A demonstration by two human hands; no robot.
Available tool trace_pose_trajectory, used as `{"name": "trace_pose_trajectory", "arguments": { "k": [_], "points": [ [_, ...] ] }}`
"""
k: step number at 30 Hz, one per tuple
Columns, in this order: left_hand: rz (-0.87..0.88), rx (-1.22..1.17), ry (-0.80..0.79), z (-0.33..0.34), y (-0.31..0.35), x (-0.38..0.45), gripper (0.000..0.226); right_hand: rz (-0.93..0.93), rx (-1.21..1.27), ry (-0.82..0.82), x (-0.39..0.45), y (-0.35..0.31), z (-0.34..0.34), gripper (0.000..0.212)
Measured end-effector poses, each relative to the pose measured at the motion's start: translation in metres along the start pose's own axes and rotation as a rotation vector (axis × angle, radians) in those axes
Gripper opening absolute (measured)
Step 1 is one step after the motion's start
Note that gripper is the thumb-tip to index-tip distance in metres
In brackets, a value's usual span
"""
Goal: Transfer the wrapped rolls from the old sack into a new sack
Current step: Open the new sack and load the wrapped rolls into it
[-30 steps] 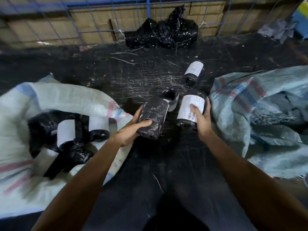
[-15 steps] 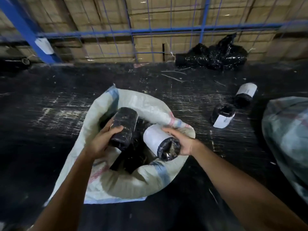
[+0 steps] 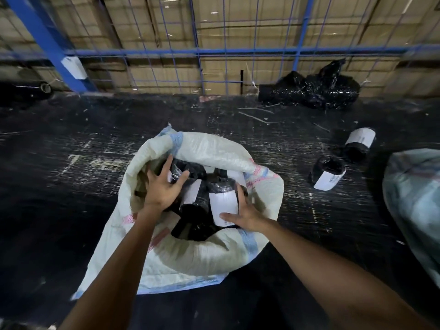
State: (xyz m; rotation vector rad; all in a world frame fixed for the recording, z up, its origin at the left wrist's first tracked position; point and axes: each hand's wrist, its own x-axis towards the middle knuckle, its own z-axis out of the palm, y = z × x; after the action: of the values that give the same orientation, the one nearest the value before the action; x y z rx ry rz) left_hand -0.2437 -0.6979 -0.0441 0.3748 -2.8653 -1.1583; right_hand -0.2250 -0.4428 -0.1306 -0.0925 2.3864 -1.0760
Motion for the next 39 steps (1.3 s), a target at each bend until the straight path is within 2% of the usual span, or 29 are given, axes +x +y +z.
{"name": "trace_pose_trajectory", "arguments": {
  "k": [2,4,6,9,11,13,17,18,19,21,22,24,26,28,30,32,35,37,39],
  "points": [
    [-0.016,-0.003,0.023,0.003,0.012,0.004,0.071,0.122,-0.413,-0.148,-0.004,0.022,-0.002,0.105],
    [-0.029,0.029,0.033,0.005,0.021,0.008,0.068,0.143,-0.661,-0.307,-0.011,0.026,-0.008,0.087],
    [-0.042,0.056,0.066,0.007,0.026,0.013,0.067,0.161,-0.712,-0.304,-0.021,0.013,-0.023,0.068],
    [-0.062,0.089,0.102,0.014,0.032,0.018,0.065,0.247,-0.74,-0.273,-0.031,0.001,-0.05,0.069],
    [-0.064,0.122,0.102,0.023,0.04,0.019,0.066,0.255,-0.682,-0.172,-0.031,0.006,-0.062,0.073],
    [-0.034,0.18,0.109,0.035,0.048,0.017,0.066,0.2,-0.561,0.012,-0.035,0.017,-0.062,0.071],
    [0.036,0.326,0.122,0.062,0.062,0.015,0.065,0.101,-0.73,0.594,-0.043,0.06,-0.063,0.062],
    [0.059,0.363,0.131,0.068,0.067,0.013,0.064,0.154,-0.643,0.637,-0.04,0.073,-0.064,0.066],
    [0.083,0.406,0.14,0.076,0.072,0.009,0.06,0.232,-0.442,0.588,-0.039,0.084,-0.067,0.074],
    [0.157,0.495,0.155,0.091,0.084,0.001,0.052,0.359,0.152,0.39,-0.032,0.096,-0.075,0.078],
    [0.219,0.527,0.15,0.1,0.091,-0.005,0.048,0.382,0.374,0.36,-0.032,0.096,-0.079,0.069],
    [0.369,0.537,0.1,0.125,0.106,-0.019,0.044,0.304,0.594,0.448,-0.033,0.095,-0.091,0.049],
    [0.455,0.495,-0.03,0.15,0.117,-0.03,0.045,0.11,0.699,0.511,-0.036,0.084,-0.1,0.041],
    [0.449,0.491,-0.161,0.173,0.127,-0.033,0.048,-0.017,0.798,0.519,-0.041,0.075,-0.118,0.04],
    [0.446,0.615,-0.216,0.187,0.131,-0.032,0.05,-0.019,0.853,0.556,-0.045,0.076,-0.139,0.038],
    [0.448,0.768,-0.297,0.202,0.135,-0.032,0.051,0.043,0.785,0.592,-0.051,0.093,-0.157,0.036],
    [0.392,0.837,-0.426,0.226,0.143,-0.033,0.046,0.106,0.567,0.47,-0.056,0.121,-0.167,0.037],
    [0.325,0.695,-0.4,0.242,0.167,-0.035,0.04,0.08,0.504,0.328,-0.054,0.14,-0.175,0.035],
    [0.358,0.48,-0.233,0.259,0.201,-0.033,0.024,0.034,0.482,0.303,-0.052,0.16,-0.192,0.028]
  ]
}}
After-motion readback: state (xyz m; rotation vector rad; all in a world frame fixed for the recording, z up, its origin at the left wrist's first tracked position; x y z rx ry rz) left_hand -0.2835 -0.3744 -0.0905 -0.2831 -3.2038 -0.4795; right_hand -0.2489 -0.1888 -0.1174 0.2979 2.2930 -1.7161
